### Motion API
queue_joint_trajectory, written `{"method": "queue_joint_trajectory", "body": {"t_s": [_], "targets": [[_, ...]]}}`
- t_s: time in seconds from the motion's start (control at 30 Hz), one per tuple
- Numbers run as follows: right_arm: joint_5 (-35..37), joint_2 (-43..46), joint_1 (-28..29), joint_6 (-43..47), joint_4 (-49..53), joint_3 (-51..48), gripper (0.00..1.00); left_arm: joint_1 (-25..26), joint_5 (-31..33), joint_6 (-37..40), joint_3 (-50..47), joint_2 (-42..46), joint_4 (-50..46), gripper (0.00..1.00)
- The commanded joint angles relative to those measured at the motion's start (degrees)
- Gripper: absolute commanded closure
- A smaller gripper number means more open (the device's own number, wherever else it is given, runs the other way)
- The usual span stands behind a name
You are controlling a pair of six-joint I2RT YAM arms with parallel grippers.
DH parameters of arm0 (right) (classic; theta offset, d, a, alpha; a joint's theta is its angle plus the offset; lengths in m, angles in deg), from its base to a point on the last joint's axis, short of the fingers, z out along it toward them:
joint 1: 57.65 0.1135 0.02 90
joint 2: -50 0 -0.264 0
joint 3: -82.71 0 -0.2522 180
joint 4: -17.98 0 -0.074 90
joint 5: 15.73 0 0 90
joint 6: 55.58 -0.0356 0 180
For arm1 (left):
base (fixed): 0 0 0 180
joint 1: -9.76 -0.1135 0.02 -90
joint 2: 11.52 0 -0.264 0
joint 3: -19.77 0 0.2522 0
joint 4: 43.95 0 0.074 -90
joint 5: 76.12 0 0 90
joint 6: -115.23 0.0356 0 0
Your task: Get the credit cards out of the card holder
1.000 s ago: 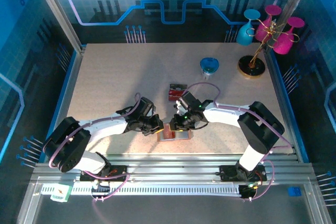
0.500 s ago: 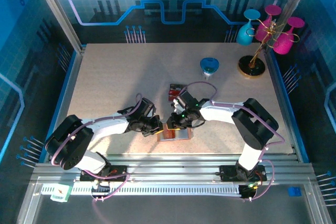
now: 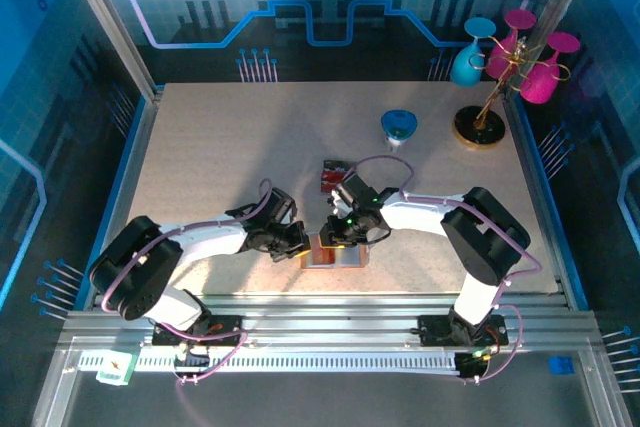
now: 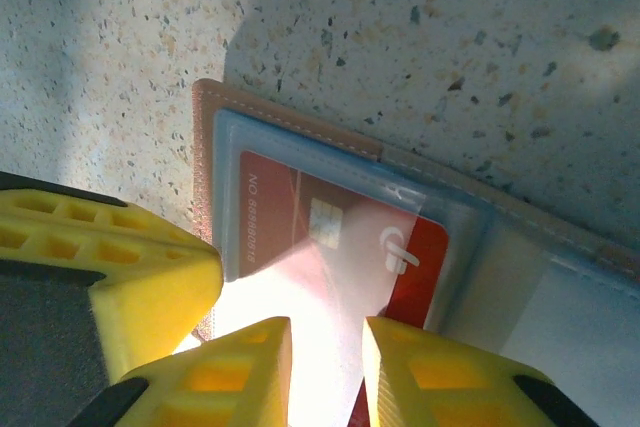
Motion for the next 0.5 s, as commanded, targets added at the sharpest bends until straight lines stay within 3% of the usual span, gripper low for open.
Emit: {"method": "queue_joint_trajectory", "body": {"t_s": [0.0, 0.47], "targets": [[1.34, 1.44, -0.36, 0.91, 2.83, 0.72, 0.74, 0.40, -0.11, 1.69, 0.13, -0.87, -1.85, 0.96], [0.76, 3.19, -0.38, 0.97, 3.14, 1.08, 0.71, 0.40, -0.08, 1.00, -0.38, -0.56, -1.17, 0.96]]}}
